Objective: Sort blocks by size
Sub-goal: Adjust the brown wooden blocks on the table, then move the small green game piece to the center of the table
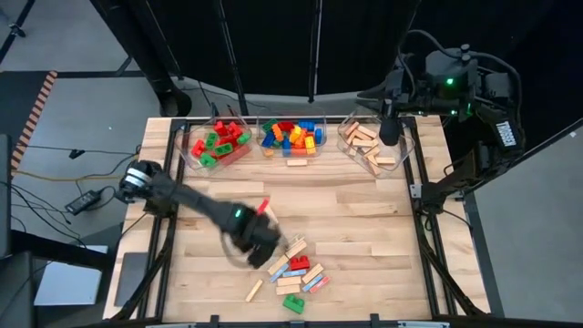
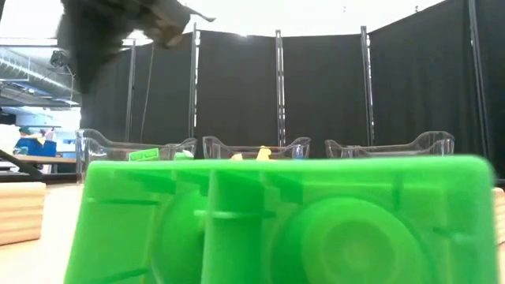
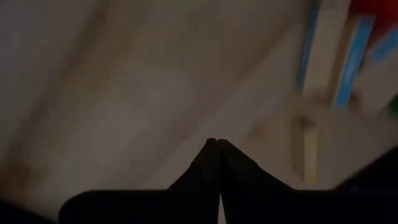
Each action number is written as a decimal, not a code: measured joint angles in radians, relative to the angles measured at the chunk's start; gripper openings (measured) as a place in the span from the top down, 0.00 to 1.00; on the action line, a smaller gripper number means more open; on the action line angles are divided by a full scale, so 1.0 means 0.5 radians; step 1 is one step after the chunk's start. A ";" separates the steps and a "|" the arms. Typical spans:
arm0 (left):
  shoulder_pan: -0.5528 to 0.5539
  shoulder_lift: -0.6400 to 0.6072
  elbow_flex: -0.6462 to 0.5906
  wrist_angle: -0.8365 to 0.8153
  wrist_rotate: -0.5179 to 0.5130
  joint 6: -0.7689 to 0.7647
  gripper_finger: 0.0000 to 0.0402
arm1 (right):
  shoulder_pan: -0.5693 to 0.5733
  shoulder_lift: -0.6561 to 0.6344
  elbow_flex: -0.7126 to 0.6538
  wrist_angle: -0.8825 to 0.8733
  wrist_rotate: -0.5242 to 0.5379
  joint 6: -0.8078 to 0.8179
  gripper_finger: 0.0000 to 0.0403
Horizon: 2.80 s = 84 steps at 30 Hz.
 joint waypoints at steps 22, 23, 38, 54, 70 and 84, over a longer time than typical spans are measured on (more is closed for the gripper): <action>-0.582 -0.003 -0.962 1.946 0.050 -1.269 1.00 | 0.002 0.000 0.000 -0.062 -0.152 0.016 0.80; -0.571 0.000 -0.989 2.036 0.047 -1.268 1.00 | 0.007 0.000 0.000 -0.077 -0.152 0.016 0.80; -0.063 0.417 -0.893 2.819 0.287 -0.732 1.00 | 0.103 -0.002 0.000 -0.155 -0.152 0.016 0.80; 0.468 0.325 -0.842 2.768 0.204 0.086 1.00 | 0.107 -0.002 0.000 -0.216 -0.153 0.062 0.80; -0.141 -0.351 -0.618 1.844 -0.220 0.738 1.00 | 0.246 0.000 0.000 -0.254 -0.153 0.063 0.80; -0.429 0.318 -0.020 1.926 -0.037 1.137 1.00 | 0.251 0.000 0.000 -0.254 -0.151 0.063 0.80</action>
